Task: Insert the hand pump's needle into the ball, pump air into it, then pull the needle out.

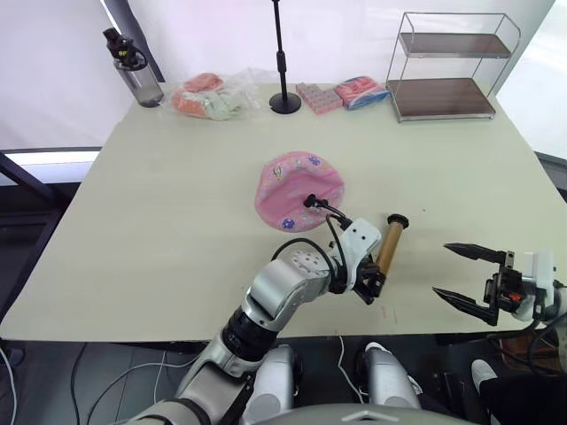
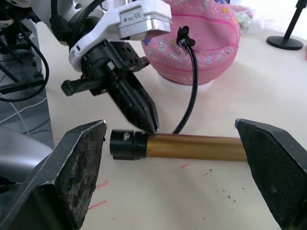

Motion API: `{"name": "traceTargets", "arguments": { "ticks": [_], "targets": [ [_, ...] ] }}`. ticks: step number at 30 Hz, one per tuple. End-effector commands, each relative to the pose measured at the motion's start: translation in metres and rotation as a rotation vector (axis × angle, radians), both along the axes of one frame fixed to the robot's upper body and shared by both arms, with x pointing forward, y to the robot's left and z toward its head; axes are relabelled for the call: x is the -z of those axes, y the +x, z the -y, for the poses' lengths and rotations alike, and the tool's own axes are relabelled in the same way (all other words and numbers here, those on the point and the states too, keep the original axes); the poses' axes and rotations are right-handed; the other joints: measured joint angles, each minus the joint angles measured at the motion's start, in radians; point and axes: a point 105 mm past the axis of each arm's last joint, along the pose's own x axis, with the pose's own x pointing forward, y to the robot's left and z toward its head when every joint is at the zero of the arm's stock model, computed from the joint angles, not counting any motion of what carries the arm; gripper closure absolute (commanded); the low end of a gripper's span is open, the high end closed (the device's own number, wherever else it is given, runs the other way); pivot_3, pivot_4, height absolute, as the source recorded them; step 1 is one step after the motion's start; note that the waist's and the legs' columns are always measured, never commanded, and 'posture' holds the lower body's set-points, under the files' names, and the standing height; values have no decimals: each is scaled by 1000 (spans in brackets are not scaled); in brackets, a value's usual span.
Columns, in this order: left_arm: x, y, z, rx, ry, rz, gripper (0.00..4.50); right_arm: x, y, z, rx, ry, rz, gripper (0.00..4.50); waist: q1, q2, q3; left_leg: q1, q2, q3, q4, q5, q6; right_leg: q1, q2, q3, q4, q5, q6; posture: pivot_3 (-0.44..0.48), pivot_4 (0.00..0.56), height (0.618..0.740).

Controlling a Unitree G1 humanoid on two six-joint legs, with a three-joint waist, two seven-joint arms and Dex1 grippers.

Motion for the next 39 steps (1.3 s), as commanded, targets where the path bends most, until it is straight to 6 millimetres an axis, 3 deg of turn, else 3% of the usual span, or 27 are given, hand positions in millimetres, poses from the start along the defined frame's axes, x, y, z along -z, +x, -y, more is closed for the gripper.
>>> {"name": "traceTargets", "arguments": {
  "ticks": [1, 17, 20, 24, 29, 30, 39],
  "targets": [
    [0, -1, -3, 3, 8, 9, 4462, -6, 1, 0, -9, -3, 36, 0, 1, 0, 0, -1, 0, 0, 0, 1, -2, 0, 0, 0, 0, 0, 0, 0, 150, 736],
    [-34, -7, -8, 171, -122, 156, 4462, -3, 0, 0, -10, -6, 37, 0, 2, 0, 0, -4, -1, 4, 6, -1, 1, -2, -4, 3, -1, 2, 3, 0, 150, 736],
    [-39, -15, -8, 202, -180, 94, 3951, -2, -1, 0, -11, -7, 32, 0, 1, 0, 0, -4, -1, 4, 6, -1, 1, -2, -3, 3, -1, 2, 3, 0, 150, 736],
    [-39, -23, -7, 219, -186, 25, 2449, 0, -1, 0, -20, -8, 24, 0, 1, 0, 0, -4, 0, 3, 7, -1, 1, -3, -2, 3, 2, 2, 3, 0, 150, 736],
    [-39, -30, 1, 249, -147, -21, 251, 4, -1, 0, -30, -3, 11, 0, 1, 0, 0, -5, -1, 3, 7, -1, 1, -3, -2, 3, 2, 2, 3, 0, 150, 736],
    [-38, -29, 1, 243, -137, -23, 43, 4, -1, 0, -30, -3, 10, 0, 1, 0, 0, -5, -1, 2, 7, -1, 1, -3, -1, 3, 2, 1, 3, 0, 150, 736],
    [-34, -17, 21, 107, -48, -28, 43, 8, -4, 0, -31, 4, -5, 0, 3, 0, 0, -5, 0, 1, 8, -1, 1, -3, 0, 3, 2, 1, 3, 0, 150, 736]
  ]
}}
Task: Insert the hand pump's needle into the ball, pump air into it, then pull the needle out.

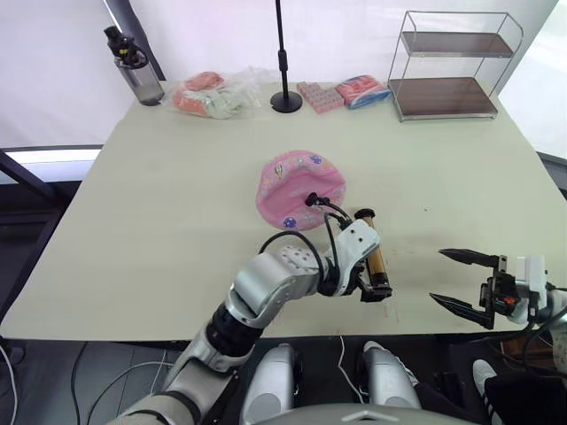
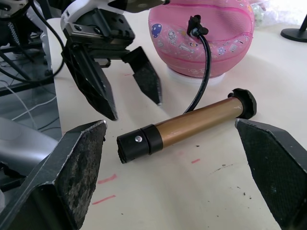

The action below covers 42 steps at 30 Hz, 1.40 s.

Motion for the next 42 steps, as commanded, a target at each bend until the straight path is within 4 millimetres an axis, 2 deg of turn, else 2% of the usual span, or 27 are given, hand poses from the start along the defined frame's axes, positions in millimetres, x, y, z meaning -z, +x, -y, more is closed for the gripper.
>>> {"name": "traceTargets", "arguments": {
  "ticks": [1, 7, 15, 26, 37, 38, 39, 42],
  "targets": [
    [-3, 1, 11, -51, 20, -11, 43, -5, -3, 0, 0, 5, 29, 0, 1, 0, 0, 0, 0, 0, 0, 0, 0, 0, 0, 0, 0, 0, 0, 0, 150, 736],
    [-6, 6, 25, -82, 65, -22, 43, -3, -4, 0, -1, 4, 21, 0, 0, 0, 0, -3, 0, -1, 1, 0, 0, -3, 1, -1, 1, 0, 0, 0, 150, 736],
    [-6, 22, 30, -149, 179, -56, 43, -4, -1, 1, 6, 1, 28, 0, 0, 0, 0, -5, 0, -1, 1, 0, 0, -4, 1, -1, 1, 0, 0, 0, 150, 736],
    [-8, 21, 49, -148, 209, -151, 43, -1, -1, 7, 35, -5, 25, 0, -1, 0, 0, -5, 1, -2, 2, 0, 0, -4, 2, -1, 2, 0, 0, 0, 150, 736],
    [-8, 26, 49, -161, 240, -149, 43, 1, -2, 9, 46, -9, 25, 0, -1, 0, 0, -5, 1, -2, 2, 1, -2, -4, 2, -1, 2, 0, 0, 0, 150, 736],
    [-8, 26, 48, -160, 238, -149, 572, 1, -2, 9, 46, -9, 26, 0, -1, 0, 0, -5, 1, -2, 2, 1, -2, -4, 2, -1, 2, 0, 0, 0, 150, 736],
    [-8, 26, 48, -159, 237, -148, 844, 1, -2, 9, 47, -9, 26, 0, -1, 0, 0, -5, 1, -2, 2, 1, -2, -4, 2, -1, 2, 0, 0, 0, 150, 736],
    [-8, 26, 45, -158, 227, -149, 2213, 0, -1, 10, 48, -11, 28, 0, -1, 0, 0, -5, 1, -3, 2, 1, -2, -4, 2, -1, 2, 0, 0, 0, 150, 736]
  ]
}}
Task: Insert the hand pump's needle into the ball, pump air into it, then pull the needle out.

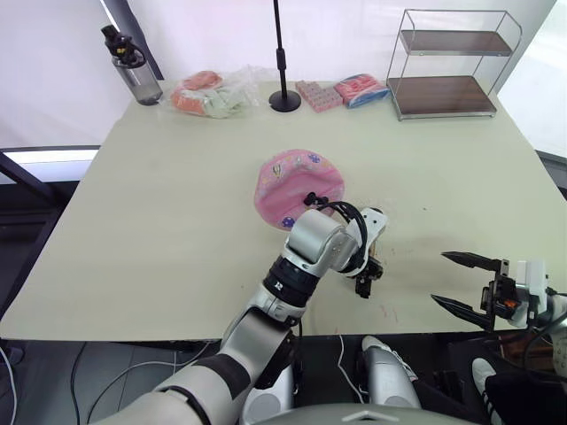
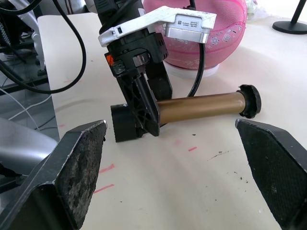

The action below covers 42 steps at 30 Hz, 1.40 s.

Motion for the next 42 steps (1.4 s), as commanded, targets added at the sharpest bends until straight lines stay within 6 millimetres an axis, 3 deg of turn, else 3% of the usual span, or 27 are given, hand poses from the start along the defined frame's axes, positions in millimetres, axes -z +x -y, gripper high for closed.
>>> {"name": "traceTargets", "arguments": {
  "ticks": [1, 3, 13, 19, 20, 23, 24, 34, 42],
  "targets": [
    [-22, -14, 33, 91, -89, 29, 2629, -7, 0, 5, 11, -15, 38, 0, 0, 0, 0, 0, 0, 0, 0, 0, 0, 0, 0, 0, 0, 0, 0, 0, 150, 736],
    [-22, -14, 31, 91, -92, 29, 3487, -7, 1, 5, 10, -15, 39, 0, 0, 0, 0, 0, 0, 0, 0, 0, 0, 0, 0, 0, 0, 0, 0, 0, 150, 736],
    [-36, -21, 10, 199, -240, 83, 3509, -12, 5, 2, 3, 3, 51, 0, -2, 1, 0, 0, 0, 0, 0, 0, 0, 0, 0, 0, 0, 0, 0, 0, 150, 736],
    [-29, -26, -26, 237, -271, 165, 3509, -22, 9, -3, 5, 43, 68, 0, -1, 1, 0, 0, 1, -1, 0, 1, -3, 0, 1, 1, 1, 0, -1, 0, 150, 736],
    [-28, -28, -31, 249, -271, 180, 3509, -23, 9, -4, 4, 48, 69, 0, -6, 2, 0, 0, 1, -3, 0, 2, -3, 0, 11, 11, 0, -1, -5, 0, 150, 736],
    [-29, -30, -39, 277, -318, 237, 3509, -26, 11, -8, -1, 67, 70, 0, 0, 2, 0, 1, -4, -20, 0, 3, -5, -8, 65, 63, 3, 1, -23, 0, 150, 736],
    [-30, -30, -41, 281, -333, 248, 3509, -27, 12, -9, -3, 77, 71, 0, 3, 2, 0, 2, -6, -24, 0, 3, -5, -8, 72, 75, 4, 0, -24, 0, 150, 736],
    [-37, -45, -61, 291, -533, 292, 3509, -47, 23, -24, 16, 229, -5, 0, -2, 2, 0, 1, -7, -24, 0, 1, -2, -10, 74, 89, 7, -2, -28, 0, 150, 736],
    [-45, -38, -75, 254, -681, 289, 3509, -57, 25, -30, -6, 267, -26, 0, -1, 2, 0, 2, -7, -19, 1, -2, 3, -13, 76, 88, 11, 0, -24, 0, 150, 736]
  ]
}}
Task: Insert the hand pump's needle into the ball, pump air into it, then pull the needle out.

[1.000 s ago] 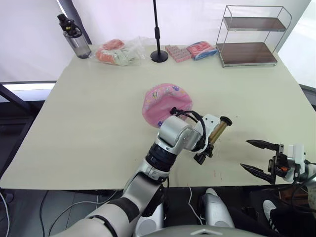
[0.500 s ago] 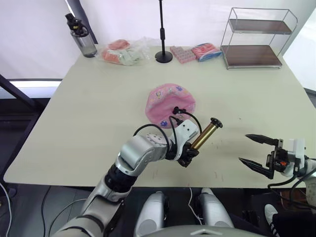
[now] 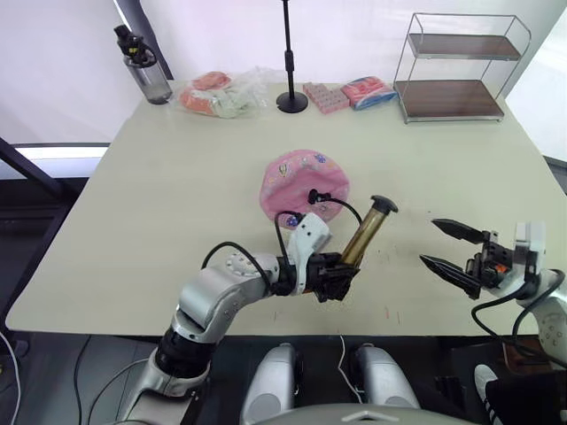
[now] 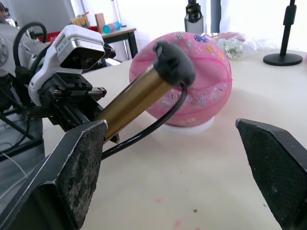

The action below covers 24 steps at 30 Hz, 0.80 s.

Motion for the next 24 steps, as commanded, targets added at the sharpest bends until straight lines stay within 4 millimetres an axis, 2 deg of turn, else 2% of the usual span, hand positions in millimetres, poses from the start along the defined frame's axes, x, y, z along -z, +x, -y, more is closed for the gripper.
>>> {"name": "traceTargets", "arguments": {
  "ticks": [1, 7, 15, 19, 24],
  "targets": [
    [-13, -2, -2, 24, -120, 25, 3509, -13, -2, -2, -20, 12, 40, 0, -1, 0, 0, 0, 0, 0, 0, 0, 0, 0, 3, 1, 0, 0, 0, 0, 150, 736],
    [-16, 4, -10, -24, -169, 149, 3509, -16, 0, -2, -24, 8, 49, 0, -1, 0, 0, 0, 0, 3, 0, 0, 0, -1, 4, 3, 2, 0, 0, 0, 150, 736],
    [-10, -6, -20, 26, -164, 391, 3509, -25, 4, -15, -25, 29, 37, 0, -1, 0, 0, 0, 1, 4, 0, 0, 0, -2, 4, 4, 2, 0, 0, 0, 150, 736],
    [-1, -6, -25, 28, -163, 386, 3509, -32, 10, -28, -5, 85, -44, 0, -1, 0, 0, 0, 1, 4, 0, -1, 1, -2, 1, 4, 2, -2, -4, 0, 150, 736],
    [6, -8, -28, 40, -195, 388, 3509, -49, 18, -55, 5, 185, -127, 0, -2, 0, 0, -1, 1, 4, 0, -1, 2, -4, -2, 3, 3, -2, -4, 0, 150, 736]
  ]
}}
